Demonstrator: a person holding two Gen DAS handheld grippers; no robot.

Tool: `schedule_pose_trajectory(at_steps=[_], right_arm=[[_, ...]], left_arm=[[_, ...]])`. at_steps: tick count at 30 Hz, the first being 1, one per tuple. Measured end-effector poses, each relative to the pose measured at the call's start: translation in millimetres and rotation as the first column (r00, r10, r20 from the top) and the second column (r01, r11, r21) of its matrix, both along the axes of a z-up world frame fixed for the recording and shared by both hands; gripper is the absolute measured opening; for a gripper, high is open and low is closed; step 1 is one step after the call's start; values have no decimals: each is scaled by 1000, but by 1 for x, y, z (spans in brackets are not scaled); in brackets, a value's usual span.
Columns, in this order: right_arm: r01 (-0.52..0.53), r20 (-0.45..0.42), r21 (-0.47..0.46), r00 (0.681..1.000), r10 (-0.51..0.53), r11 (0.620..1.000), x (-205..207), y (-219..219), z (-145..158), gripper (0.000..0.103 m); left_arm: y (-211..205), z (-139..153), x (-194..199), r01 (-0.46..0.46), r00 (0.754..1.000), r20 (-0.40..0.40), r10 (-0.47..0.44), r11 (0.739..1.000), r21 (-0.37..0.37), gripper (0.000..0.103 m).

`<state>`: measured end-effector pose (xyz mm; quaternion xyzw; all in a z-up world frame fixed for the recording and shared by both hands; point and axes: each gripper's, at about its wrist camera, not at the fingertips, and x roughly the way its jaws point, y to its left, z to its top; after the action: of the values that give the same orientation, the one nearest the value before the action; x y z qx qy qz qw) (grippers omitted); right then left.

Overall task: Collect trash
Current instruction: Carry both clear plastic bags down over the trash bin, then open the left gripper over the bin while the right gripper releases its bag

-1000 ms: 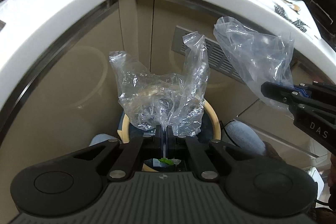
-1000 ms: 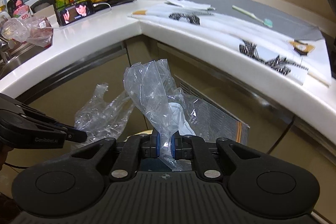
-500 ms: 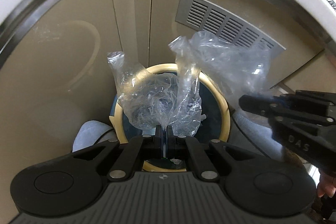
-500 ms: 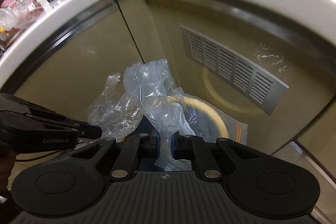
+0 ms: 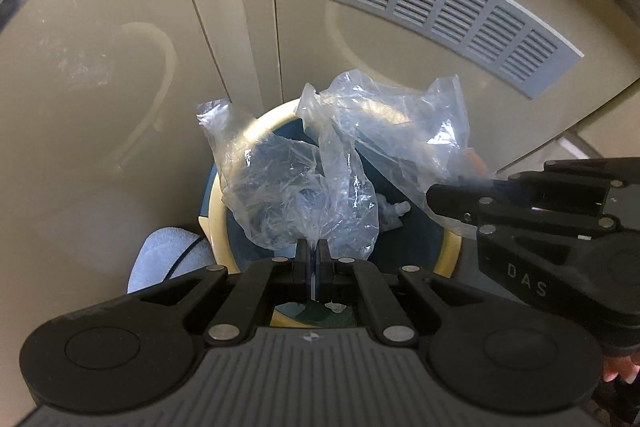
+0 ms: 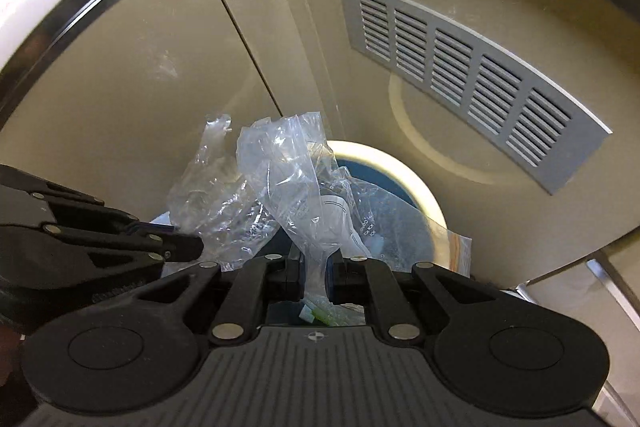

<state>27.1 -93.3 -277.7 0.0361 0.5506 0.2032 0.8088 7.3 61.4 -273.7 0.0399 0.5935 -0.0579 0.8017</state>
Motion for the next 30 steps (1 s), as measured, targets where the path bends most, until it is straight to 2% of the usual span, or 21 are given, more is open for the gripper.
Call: schedule_pose_trajectory(at_steps=[9,18,30], right_arm=[[-15,-87,-6,996,14,1000,16,14,-33,11],[25,-207,-13,978,-27,1000,39,15,-74,11],[19,-284,-73,958,-39,997,50,23,-111,13]], left_arm=[[-2,-32,16,3,999,-53,-1,1000,21,1],[-8,-64,36,0,993,-120,6,999,48,1],[-12,-109,53,15,977,-213,-1,998,63,2]])
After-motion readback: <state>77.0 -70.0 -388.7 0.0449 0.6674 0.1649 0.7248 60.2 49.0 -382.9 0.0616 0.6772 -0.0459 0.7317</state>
